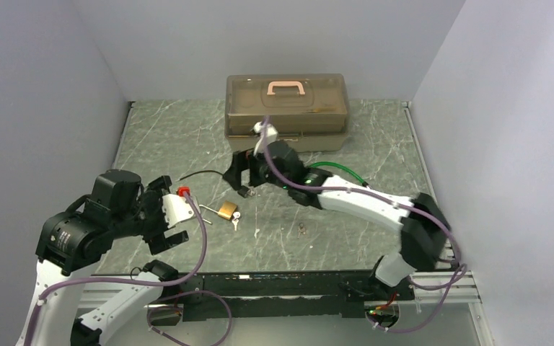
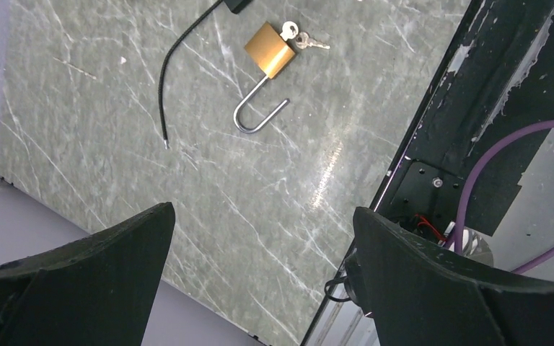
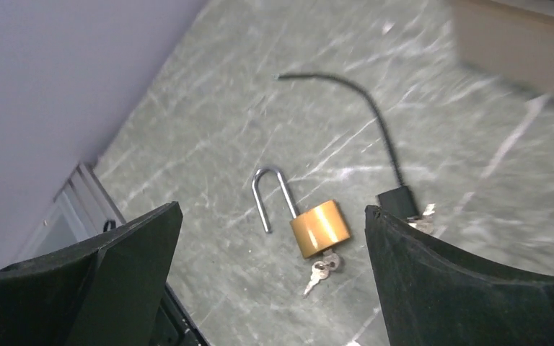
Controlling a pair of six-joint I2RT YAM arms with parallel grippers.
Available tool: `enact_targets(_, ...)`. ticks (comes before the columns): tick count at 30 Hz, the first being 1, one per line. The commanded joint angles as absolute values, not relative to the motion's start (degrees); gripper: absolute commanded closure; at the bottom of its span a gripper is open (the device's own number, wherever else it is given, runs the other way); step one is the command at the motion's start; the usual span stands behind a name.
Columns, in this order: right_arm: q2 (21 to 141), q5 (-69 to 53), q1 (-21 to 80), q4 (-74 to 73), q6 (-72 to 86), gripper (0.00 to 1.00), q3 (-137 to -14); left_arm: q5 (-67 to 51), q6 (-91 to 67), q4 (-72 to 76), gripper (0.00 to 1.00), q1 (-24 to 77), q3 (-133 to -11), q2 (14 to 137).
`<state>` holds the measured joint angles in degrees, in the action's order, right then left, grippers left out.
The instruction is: Unlock with the key
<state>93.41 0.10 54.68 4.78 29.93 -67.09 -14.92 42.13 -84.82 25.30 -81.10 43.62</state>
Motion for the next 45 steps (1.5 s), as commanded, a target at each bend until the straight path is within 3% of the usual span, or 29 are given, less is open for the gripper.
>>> enact_targets(1, 82.44, 10.8, 51.27, -12.71, 27.39, 0.0, -65.17, -12.94, 40.62, -82.53, 0.01, 24.92, -78.4, 41.0)
enact_targets(3, 79.34, 17.25, 50.99, -17.13, 27.23, 0.03, -62.68, -12.2, 40.81, -82.39, 0.01, 24.93, -77.89, 40.41)
enact_targets(7, 78.32, 26.03, 49.28, -27.4, 28.9, 0.23, -59.4, -9.0, 40.8, -80.93, 0.01, 24.95, -75.17, 39.41)
enact_targets(10, 77.12, 25.66, 48.68, -28.19, 30.19, 0.33, -54.08, -5.31, 40.46, -79.62, 0.01, 24.89, -72.34, 39.25)
enact_targets(19, 79.95, 23.04, 47.95, -24.6, 32.74, 0.33, -47.63, -4.18, 39.61, -79.45, 0.01, 24.12, -67.17, 39.15)
enact_targets(27, 76.22, 13.22, 50.54, -22.09, 37.42, 0.46, -41.87, -5.2, 38.21, -77.74, 0.01, 22.8, -64.79, 40.17)
enact_targets(35, 76.99, 15.45, 58.01, -19.27, 40.88, 0.47, -38.69, -2.36, 37.31, -77.07, 0.01, 21.7, -64.86, 43.97)
enact_targets(45, 76.5, 23.24, 58.63, -19.17, 38.6, 0.54, -36.27, -4.85, 37.57, -78.92, 0.01, 17.06, -71.27, 49.67)
